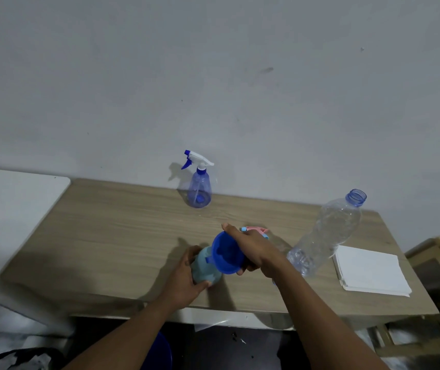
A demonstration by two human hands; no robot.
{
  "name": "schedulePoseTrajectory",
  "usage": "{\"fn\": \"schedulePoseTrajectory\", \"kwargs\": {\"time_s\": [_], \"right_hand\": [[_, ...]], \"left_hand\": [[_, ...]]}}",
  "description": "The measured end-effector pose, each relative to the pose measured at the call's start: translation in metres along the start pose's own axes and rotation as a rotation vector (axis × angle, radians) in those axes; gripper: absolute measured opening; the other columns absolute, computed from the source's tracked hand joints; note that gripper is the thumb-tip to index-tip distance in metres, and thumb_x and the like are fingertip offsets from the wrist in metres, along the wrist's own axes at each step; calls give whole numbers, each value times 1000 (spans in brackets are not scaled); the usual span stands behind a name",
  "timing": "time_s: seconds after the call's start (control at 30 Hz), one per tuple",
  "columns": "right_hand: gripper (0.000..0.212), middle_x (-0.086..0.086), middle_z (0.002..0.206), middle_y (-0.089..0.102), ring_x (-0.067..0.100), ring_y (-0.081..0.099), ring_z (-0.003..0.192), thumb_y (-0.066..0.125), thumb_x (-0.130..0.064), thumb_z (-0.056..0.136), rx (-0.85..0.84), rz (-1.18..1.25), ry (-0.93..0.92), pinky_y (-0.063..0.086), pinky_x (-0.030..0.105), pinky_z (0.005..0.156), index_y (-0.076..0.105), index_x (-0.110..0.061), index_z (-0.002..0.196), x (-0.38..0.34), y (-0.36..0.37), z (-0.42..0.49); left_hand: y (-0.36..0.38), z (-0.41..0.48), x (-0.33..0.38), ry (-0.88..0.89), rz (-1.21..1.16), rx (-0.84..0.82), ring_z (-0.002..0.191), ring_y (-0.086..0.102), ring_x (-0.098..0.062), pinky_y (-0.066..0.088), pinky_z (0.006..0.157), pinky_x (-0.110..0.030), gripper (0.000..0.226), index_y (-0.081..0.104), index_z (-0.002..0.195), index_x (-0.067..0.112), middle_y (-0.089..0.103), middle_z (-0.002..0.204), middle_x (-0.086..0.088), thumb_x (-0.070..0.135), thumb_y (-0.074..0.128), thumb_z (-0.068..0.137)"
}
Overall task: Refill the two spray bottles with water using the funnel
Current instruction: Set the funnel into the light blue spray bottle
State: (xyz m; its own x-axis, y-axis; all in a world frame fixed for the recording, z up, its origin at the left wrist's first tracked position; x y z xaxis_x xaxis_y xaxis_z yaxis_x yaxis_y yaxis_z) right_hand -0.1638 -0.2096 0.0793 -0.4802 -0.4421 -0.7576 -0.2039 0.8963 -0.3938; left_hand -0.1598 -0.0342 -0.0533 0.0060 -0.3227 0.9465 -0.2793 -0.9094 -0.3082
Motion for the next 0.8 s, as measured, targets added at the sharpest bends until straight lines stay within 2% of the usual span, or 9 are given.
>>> {"fn": "schedulePoseTrajectory", "kwargs": {"time_s": [0.1,0.23,0.37,0.47,0.53,0.63,0.73,0.8], "right_hand": [[69,16,69,71,22,62,47,45,-79,84,49,-55,-4,41,26,47,63,-14,95,-1,3,6],[76,20,70,72,18,64,43,39,-75,90,97,-180,-95,48,26,55,65,-4,96,-7,10,9],[57,6,60,61,10,61,38,42,-52,102,170,-192,-150,42,15,46,62,1,94,-5,12,9],[47,5,58,58,8,56,36,45,-39,104,216,-185,-177,39,11,39,64,3,92,-2,12,10],[39,5,63,63,6,54,37,49,-38,103,237,-149,-216,43,15,43,67,-3,97,-3,13,11],[32,-1,71,67,4,56,46,52,-41,100,256,-90,-274,46,24,56,65,-16,115,-1,17,10],[37,-5,64,63,4,58,55,51,-43,100,289,-83,-360,47,22,61,58,-25,131,2,18,7],[38,-5,67,63,1,60,62,50,-44,101,300,-91,-416,47,18,63,55,-29,136,4,19,3]], "left_hand": [[1,1,-3,-9,-3,-12,117,63,-12,57,93,-43,85,39,137,35,59,130,7,14,85,69],[2,2,-4,-17,12,-22,115,63,-9,56,94,-41,84,39,139,33,62,127,7,15,84,70],[3,4,-4,-15,11,-12,116,62,-6,55,96,-41,81,42,133,39,60,126,12,12,84,69],[4,4,-5,-30,-3,-14,115,61,-3,56,96,-42,82,42,133,38,60,126,14,14,85,67],[4,3,-6,-43,-1,-18,113,60,1,55,96,-43,81,42,132,39,59,125,17,18,85,67],[4,2,-5,-40,6,-22,116,58,-1,55,96,-39,85,39,129,52,56,127,20,19,85,66],[3,1,-2,-33,2,-17,118,57,-3,55,97,-42,84,40,127,55,57,128,19,16,84,66],[2,1,-1,-25,-6,-15,119,58,-4,54,97,-43,86,41,130,53,57,129,19,14,84,66]]}}
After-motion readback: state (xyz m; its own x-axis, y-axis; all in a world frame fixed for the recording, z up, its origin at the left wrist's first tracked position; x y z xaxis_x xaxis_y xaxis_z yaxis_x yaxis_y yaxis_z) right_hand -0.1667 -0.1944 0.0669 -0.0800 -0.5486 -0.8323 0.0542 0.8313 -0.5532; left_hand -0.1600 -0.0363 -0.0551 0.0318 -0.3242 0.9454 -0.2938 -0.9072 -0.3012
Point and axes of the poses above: each hand's wrist, its own z-axis towards the middle knuckle, its own y-axis out of the palm, x = y × z, the point moved 8 cm from there along z, towards the middle knuckle
